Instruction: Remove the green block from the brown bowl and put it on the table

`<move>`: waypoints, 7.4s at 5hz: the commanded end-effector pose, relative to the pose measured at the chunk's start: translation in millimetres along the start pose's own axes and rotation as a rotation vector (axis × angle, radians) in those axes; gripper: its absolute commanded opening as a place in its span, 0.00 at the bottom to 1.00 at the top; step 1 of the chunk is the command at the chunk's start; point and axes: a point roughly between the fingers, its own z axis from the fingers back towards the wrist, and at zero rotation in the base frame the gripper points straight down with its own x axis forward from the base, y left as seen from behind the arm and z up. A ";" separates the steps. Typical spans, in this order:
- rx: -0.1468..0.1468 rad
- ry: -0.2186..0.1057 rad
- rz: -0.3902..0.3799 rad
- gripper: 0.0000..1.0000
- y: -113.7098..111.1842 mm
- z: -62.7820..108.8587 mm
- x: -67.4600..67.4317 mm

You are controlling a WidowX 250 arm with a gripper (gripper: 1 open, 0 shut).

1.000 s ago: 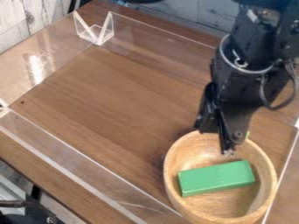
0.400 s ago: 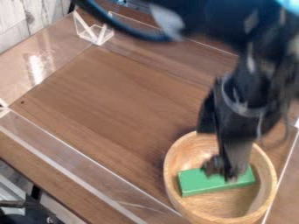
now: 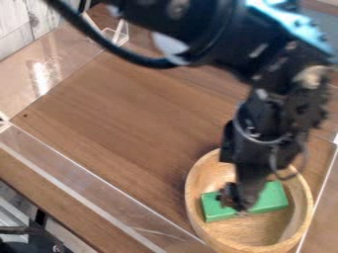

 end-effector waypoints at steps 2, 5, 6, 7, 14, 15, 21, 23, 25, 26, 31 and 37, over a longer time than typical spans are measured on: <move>0.022 -0.031 0.124 1.00 5.6 -15.4 13.8; 0.012 -0.043 0.171 0.00 1.5 -40.5 -2.3; 0.002 -0.019 0.202 0.00 5.7 -41.2 -11.6; -0.003 -0.012 0.159 0.00 6.4 -42.9 0.3; -0.009 0.017 0.076 0.00 3.4 -11.7 21.6; -0.009 0.005 0.047 0.00 6.2 -15.1 18.2; -0.012 -0.026 -0.177 0.00 3.1 -21.3 -2.6; -0.020 -0.024 -0.246 0.00 2.2 -19.9 -8.9; -0.030 0.000 -0.214 0.00 2.5 -1.4 7.6; -0.030 -0.014 -0.247 0.00 -4.8 -4.9 6.7; 0.009 0.031 -0.422 0.00 -5.3 -5.9 2.2; 0.069 0.133 -0.424 0.00 29.0 51.8 -24.4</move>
